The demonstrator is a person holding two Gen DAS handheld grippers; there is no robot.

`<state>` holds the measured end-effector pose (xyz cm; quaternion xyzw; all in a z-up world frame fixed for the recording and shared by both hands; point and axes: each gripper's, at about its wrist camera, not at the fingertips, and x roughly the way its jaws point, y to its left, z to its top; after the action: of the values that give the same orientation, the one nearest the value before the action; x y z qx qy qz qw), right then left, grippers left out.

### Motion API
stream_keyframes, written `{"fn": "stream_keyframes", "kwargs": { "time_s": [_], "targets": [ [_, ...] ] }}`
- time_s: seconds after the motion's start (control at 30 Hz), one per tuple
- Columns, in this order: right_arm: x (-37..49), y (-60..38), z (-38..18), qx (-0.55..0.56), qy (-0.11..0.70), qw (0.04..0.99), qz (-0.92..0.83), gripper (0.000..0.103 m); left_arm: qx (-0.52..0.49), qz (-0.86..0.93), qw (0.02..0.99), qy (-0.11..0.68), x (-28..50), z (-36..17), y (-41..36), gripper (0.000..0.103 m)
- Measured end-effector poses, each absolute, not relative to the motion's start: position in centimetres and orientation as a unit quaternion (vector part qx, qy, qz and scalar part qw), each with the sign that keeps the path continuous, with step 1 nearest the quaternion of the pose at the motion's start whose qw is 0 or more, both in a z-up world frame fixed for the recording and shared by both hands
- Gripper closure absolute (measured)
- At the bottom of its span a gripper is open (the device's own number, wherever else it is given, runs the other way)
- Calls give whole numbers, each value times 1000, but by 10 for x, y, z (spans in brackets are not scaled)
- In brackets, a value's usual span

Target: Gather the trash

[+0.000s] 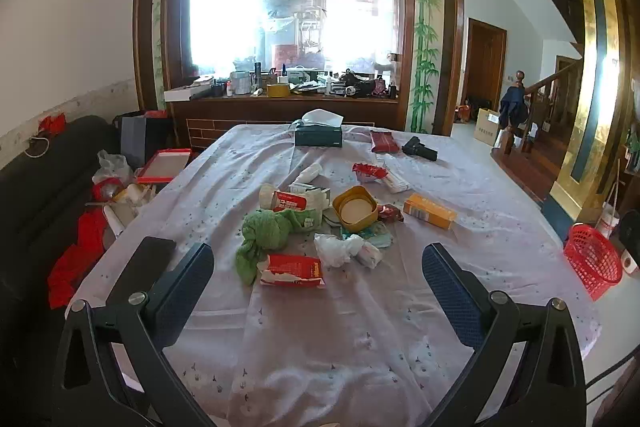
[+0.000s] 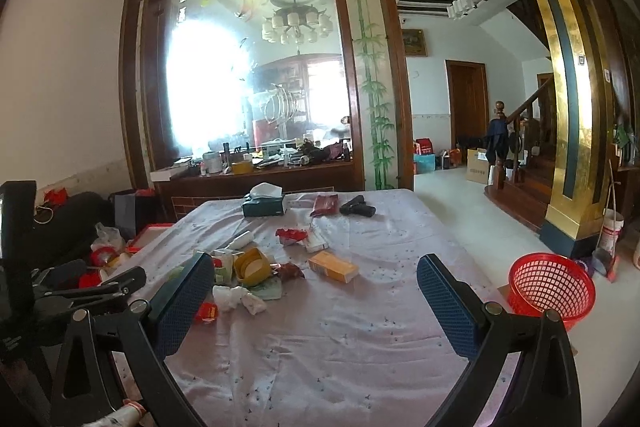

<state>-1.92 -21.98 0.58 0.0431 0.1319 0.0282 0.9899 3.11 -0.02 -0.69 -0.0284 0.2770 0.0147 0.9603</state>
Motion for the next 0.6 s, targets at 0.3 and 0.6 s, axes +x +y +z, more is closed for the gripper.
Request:
{"fn": "stream_keyframes", "kwargs": {
  "time_s": [0.3,0.6],
  "targets": [
    [-14,-223,4,42,143,988,43,0,-4,15,963,267,28,-12,-5,0],
    [-17,-224,6,44,140,988,47,0,9,10,965,260,25,-7,-11,0]
  ]
}}
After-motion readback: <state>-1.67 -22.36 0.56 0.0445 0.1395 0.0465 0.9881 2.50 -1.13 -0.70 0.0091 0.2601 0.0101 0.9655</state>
